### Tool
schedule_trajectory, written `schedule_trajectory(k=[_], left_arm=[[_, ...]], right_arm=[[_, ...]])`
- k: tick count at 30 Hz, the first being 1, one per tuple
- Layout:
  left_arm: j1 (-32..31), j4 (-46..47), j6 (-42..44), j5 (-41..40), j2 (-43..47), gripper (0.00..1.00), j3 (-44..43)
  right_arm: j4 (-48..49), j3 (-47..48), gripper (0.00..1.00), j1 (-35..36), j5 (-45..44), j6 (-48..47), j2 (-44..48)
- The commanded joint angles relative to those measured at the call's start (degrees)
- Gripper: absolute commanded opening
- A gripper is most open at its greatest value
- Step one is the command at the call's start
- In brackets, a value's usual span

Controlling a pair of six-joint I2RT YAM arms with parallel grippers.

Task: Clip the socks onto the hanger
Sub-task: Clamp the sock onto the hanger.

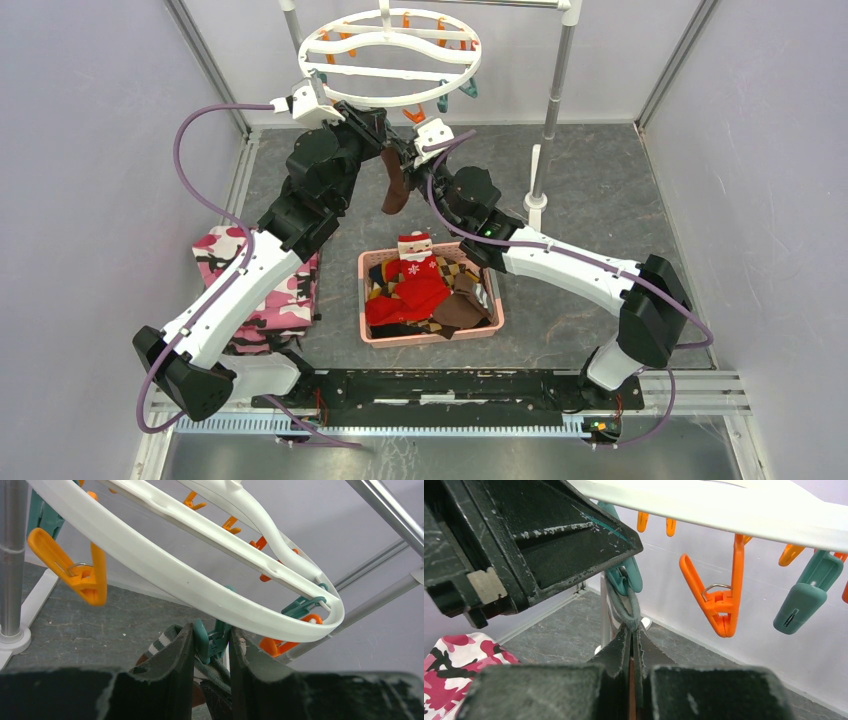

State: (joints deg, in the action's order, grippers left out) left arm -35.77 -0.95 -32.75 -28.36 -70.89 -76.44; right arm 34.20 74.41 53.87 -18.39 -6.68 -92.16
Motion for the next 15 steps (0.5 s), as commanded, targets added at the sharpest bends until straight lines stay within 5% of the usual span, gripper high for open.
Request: schedule_trajectory(k=[1, 15], left_arm=[[-0.2, 1.6, -2.0, -0.8, 0.6, 0.14, 0.2], [-0.2, 1.7, -2.7, -0.1, 1.0, 0.13, 0.4]], right_arm=[[1.2, 0.0, 0.00, -0.1, 0.7, 0.8, 1.5], [0.0, 0.1, 0.00, 0.0, -1.5, 0.9, 1.0]])
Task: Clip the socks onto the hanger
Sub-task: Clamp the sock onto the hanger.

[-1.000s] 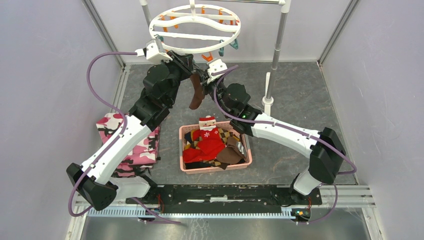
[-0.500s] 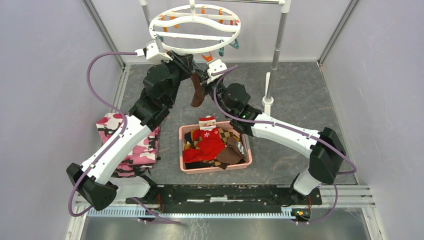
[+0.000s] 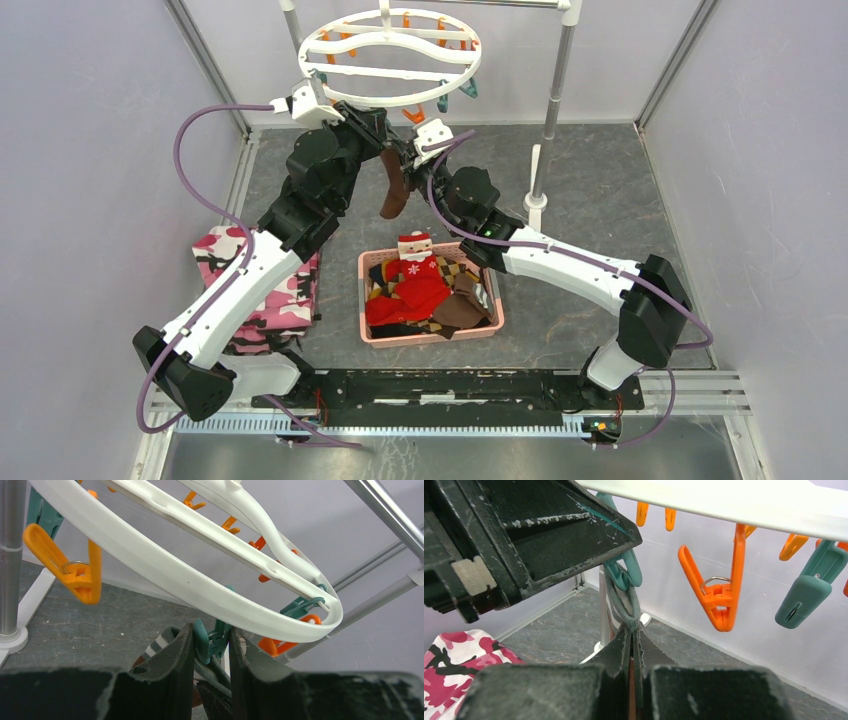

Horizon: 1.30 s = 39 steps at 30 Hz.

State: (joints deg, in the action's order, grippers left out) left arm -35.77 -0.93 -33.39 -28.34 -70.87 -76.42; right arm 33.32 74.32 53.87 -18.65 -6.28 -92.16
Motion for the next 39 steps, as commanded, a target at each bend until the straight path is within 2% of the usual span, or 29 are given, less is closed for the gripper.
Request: schedule_trajectory(k=[1, 19, 27, 39], left_arm=[[-0.2, 1.7, -2.1, -0.1, 1.0, 0.13, 0.4], [-0.2, 2.0, -2.4, -0.2, 0.5, 0.13, 1.3], [-0.2, 2.3, -2.3, -0.6, 0.4, 0.13, 1.6], [-0.2, 2.3, -2.4, -0.2, 0.5, 0.14, 1.8]], right_arm=[[0.9, 0.2, 0.00, -0.1, -1.2, 0.5, 1.0], [2.9, 1.1, 0.00, 0.0, 1.4, -1.1, 1.2], [5.2, -1.0, 0.00, 0.4, 5.4, -3.7, 2.6], [7.2, -0.5, 0.00, 0.4, 5.2, -6.9, 3.1]])
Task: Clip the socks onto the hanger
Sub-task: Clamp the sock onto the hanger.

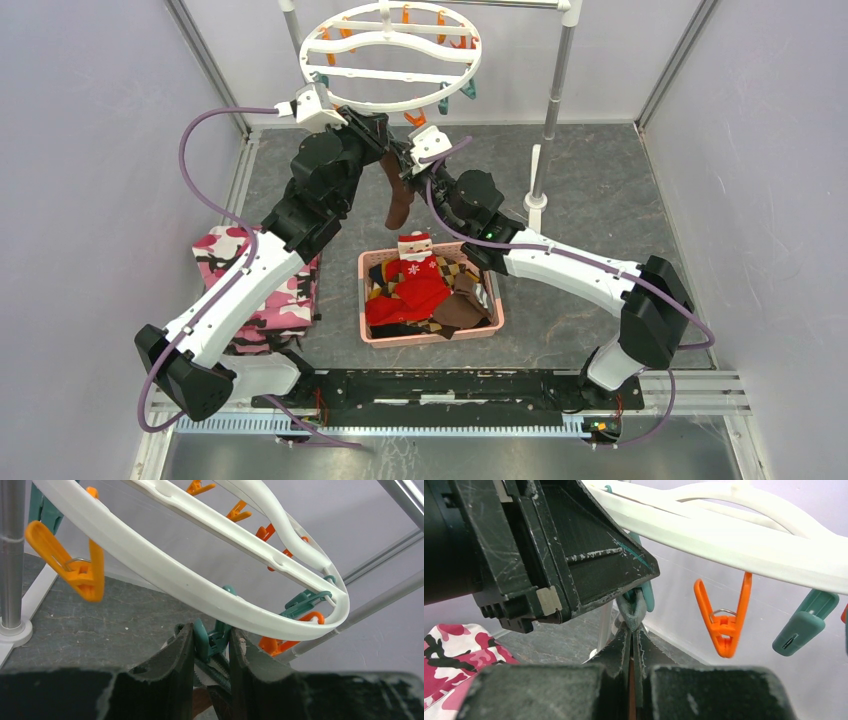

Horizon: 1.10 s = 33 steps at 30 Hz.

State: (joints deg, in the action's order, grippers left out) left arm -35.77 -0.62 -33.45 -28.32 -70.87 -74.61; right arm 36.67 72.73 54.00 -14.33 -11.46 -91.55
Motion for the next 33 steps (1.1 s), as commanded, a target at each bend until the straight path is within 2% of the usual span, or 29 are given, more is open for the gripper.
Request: schedule_trajectory(k=[1, 6, 13, 15, 27, 31, 33], left_arm=[[-0.2, 2.0, -2.3, -0.2, 0.5, 0.14, 0.1], [-0.2, 2.1, -2.6, 0.1, 1.1, 0.19, -0.1], [-0.2, 1.8, -2.8, 0.2, 2.5, 0.53, 0.2], [-0.2, 1.7, -2.9, 0.2, 2.8, 0.57, 0.3], [-0.2, 1.5, -2.5, 0.1, 6.7, 0.67, 2.5], [-0.2, 0.9, -2.1, 0.5, 8.2, 0.69, 2.8], [-0.2, 0.9, -1.8, 1.0, 9.0, 0.70, 2.9]], right_arm=[[3.6, 1.4, 0.00, 0.4, 1.0, -1.8, 2.4], [2.6, 1.2, 0.00, 0.3, 0.9, -1.7, 2.0], [2.0, 1.6, 0.00, 0.3, 0.3, -1.1, 1.5], [2.0, 1.5, 0.00, 0.3, 0.2, -1.2, 1.5], [0.7, 0.0, 0.00, 0.3, 0.9, -1.8, 1.6], [0.1, 0.0, 0.10, 0.3, 1.0, -1.8, 1.2], [-0.1, -0.2, 0.18, 0.3, 1.3, -2.0, 1.3]])
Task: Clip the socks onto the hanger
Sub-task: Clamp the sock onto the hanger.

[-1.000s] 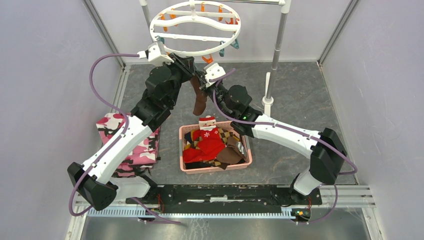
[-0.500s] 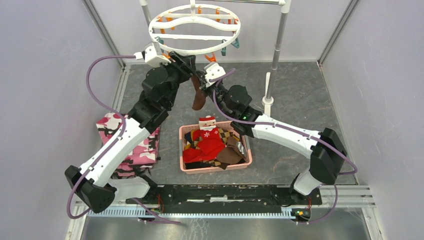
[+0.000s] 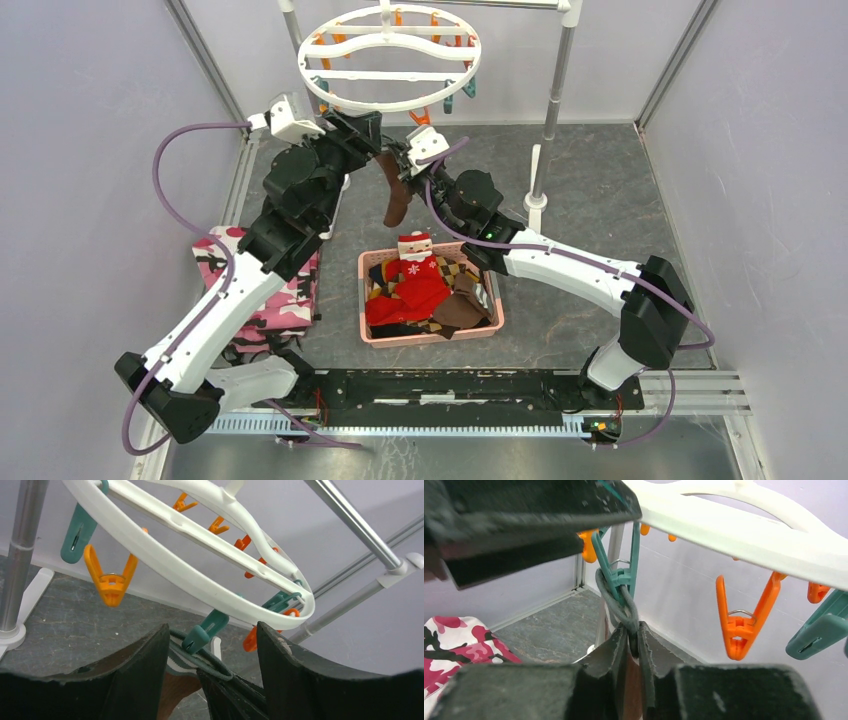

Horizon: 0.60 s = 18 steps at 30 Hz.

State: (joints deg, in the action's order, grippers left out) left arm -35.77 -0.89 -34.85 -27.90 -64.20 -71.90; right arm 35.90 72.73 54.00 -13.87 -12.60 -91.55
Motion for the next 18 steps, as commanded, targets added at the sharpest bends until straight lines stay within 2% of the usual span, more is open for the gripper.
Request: schedule_trajectory(k=[1, 4, 6, 10, 15, 18], left_arm=[[-0.2, 1.1, -0.2, 0.9, 2.9, 0.71, 0.5], [-0.2, -0.4, 1.0, 2.5, 5.0, 0.73, 1.7], [-0.2, -0.6, 2.8, 4.4, 7.1, 0.77, 3.1], [-0.2, 0.3, 7.7, 10.3, 13.4, 0.89, 8.5], [-0.2, 0.3, 11.5, 13.9, 21.4, 0.97, 16.0], [-0.2, 1.4, 13.8, 14.7, 26.7, 1.00, 22.6]], right_arm=[[0.6, -0.4, 0.22, 0.3, 1.0, -0.9, 1.5], [-0.2, -2.0, 0.38, 0.3, 2.4, -1.2, 2.9], [-0.2, -4.7, 0.53, 0.2, 3.2, -1.1, 4.9], [-1.5, -11.2, 0.75, -0.1, 5.0, -0.8, 9.5], [-4.9, -17.6, 0.91, -0.5, 6.5, -0.1, 14.2], [-7.6, -20.4, 0.96, -1.2, 6.9, 1.3, 15.9]])
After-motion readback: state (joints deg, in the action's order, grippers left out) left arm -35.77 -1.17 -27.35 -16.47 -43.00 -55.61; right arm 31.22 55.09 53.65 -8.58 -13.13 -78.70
